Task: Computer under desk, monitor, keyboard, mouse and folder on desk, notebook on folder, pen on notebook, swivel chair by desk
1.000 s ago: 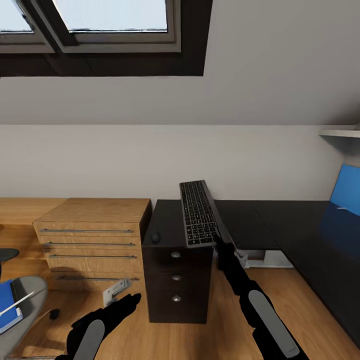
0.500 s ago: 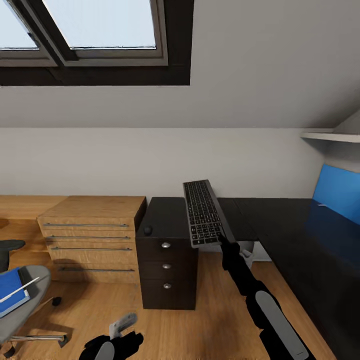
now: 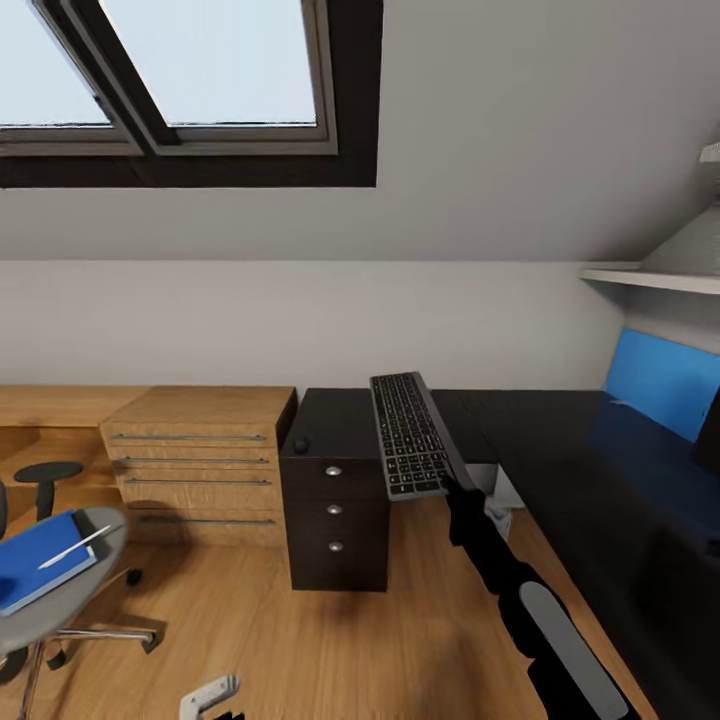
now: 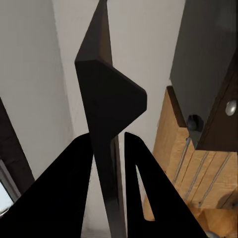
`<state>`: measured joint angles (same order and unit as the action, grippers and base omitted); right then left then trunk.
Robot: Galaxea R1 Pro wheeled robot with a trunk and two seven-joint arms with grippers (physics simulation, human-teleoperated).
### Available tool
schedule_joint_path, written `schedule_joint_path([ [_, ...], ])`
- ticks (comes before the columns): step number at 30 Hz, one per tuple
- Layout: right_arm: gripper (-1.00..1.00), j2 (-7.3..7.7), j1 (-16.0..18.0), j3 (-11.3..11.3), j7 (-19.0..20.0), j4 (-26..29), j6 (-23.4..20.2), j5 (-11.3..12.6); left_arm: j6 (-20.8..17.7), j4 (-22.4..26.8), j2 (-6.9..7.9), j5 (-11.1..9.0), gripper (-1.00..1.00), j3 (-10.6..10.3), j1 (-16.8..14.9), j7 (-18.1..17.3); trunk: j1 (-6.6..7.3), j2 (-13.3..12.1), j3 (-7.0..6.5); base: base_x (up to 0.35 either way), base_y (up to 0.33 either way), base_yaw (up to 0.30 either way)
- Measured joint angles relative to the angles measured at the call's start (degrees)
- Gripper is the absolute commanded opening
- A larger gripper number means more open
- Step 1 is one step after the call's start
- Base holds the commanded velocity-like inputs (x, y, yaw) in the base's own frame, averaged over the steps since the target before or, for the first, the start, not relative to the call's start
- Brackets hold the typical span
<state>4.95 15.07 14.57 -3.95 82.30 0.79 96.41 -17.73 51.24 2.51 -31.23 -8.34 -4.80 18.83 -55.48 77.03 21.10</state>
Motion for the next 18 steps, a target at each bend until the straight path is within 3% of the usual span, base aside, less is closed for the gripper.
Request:
schedule_joint_path([
  [2, -1.00, 0.04, 0.00, -0.01, 0.03, -0.03, 0.04, 1.31, 2.59, -1.83, -0.15, 0.96, 1.00, -0.06, 0.00, -0.14, 0.44, -0.80, -0.36, -0.323, -0.103, 0.000],
  [3, -1.00, 1.11, 0.01, 0.01, 0.14, -0.06, -0.13, 2.34, 11.00, -5.54, -0.99, 2.26, 1.00, -2.40, 0.00, 0.01, 0.67, -1.19, -0.53, -0.300, -0.206, 0.000],
  [4, -1.00, 1.40, -0.01, 0.03, 0.18, -0.20, -0.09, 2.39, 11.81, -5.79, -1.15, 2.38, 1.00, -3.08, 0.01, 0.05, 0.89, -1.63, -0.72, -0.300, -0.207, 0.000],
  [18, -1.00, 1.37, 0.00, -0.03, 0.16, -0.29, 0.16, 2.37, 12.06, -5.94, -1.16, 2.42, 1.00, -3.37, 0.00, 0.06, 3.96, -7.22, -3.24, -0.295, -0.218, 0.000],
])
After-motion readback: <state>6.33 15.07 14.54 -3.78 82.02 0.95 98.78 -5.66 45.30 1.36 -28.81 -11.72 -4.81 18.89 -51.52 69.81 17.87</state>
